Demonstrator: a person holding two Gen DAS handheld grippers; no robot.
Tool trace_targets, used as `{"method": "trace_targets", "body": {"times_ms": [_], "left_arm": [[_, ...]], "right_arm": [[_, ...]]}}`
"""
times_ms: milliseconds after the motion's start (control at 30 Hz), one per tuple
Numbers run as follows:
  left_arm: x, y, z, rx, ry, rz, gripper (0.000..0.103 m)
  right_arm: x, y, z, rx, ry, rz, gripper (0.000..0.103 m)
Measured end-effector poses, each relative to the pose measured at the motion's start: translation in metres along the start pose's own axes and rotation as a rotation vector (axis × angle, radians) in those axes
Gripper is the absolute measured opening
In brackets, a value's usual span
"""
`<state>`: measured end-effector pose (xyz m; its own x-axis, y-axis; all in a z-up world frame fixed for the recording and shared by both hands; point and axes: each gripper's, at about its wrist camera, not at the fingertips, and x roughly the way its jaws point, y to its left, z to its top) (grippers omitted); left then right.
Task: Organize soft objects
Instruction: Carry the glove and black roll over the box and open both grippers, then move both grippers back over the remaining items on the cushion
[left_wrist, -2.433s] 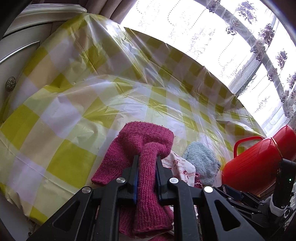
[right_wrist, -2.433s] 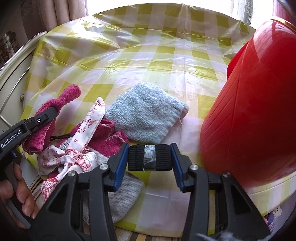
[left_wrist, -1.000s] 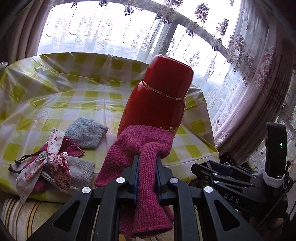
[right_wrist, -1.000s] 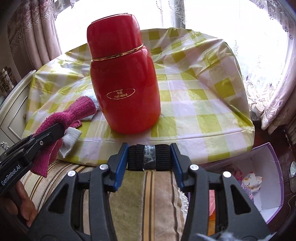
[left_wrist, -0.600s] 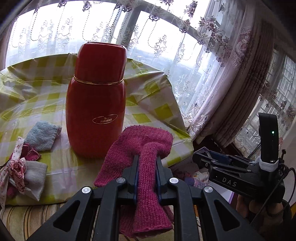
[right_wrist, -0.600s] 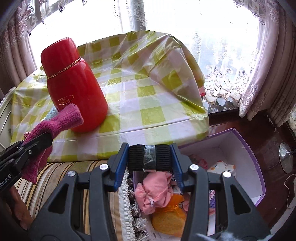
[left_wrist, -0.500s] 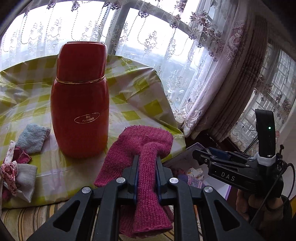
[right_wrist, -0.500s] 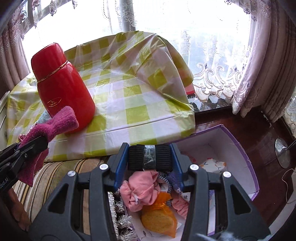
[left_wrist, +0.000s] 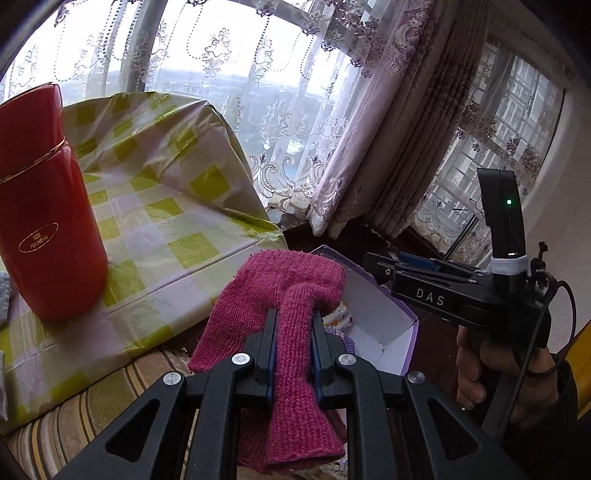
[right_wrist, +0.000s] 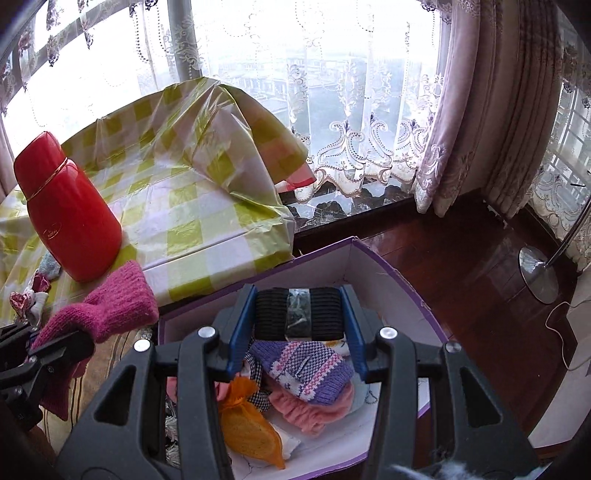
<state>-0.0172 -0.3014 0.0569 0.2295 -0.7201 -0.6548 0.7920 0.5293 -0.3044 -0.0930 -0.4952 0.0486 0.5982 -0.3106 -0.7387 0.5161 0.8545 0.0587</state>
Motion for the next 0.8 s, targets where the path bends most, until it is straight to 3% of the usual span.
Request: {"method": "trace_targets", "body": {"times_ms": [133, 233, 300, 400, 467, 567, 667, 800], "left_arm": [[0.010, -0.013, -0.002, 0.028, 0.040, -0.051, 0.021], [0.017, -0.019, -0.006, 0.032, 0.081, -0.071, 0.040], [0.019, -0.022, -0.006, 0.052, 0.095, -0.046, 0.061], [0.017, -0.026, -0.006, 0.073, 0.093, 0.020, 0.066], [0.014, -0.027, -0.006, 0.101, 0.075, 0.103, 0.068], [0.005, -0.027, -0.006, 0.161, 0.021, 0.245, 0.070], [-0.006, -0.023, -0.004, 0.220, -0.039, 0.335, 0.077], [-0.020, -0.006, -0.001, 0.203, -0.096, 0.423, 0.084]], "right_arm": [[0.000, -0.011, 0.000, 0.016, -0.003, -0.023, 0.050], [0.001, -0.013, -0.001, 0.019, 0.005, -0.033, 0.055], [0.001, -0.014, -0.001, 0.018, 0.008, -0.034, 0.065], [0.002, -0.012, -0.001, 0.014, 0.009, -0.031, 0.069], [0.002, -0.011, -0.002, 0.012, 0.012, -0.025, 0.070], [0.003, -0.009, -0.003, 0.009, 0.020, -0.020, 0.071], [0.004, -0.005, -0.003, 0.001, 0.025, -0.017, 0.072], [0.003, 0.002, -0.003, -0.015, 0.028, -0.010, 0.074]]}}
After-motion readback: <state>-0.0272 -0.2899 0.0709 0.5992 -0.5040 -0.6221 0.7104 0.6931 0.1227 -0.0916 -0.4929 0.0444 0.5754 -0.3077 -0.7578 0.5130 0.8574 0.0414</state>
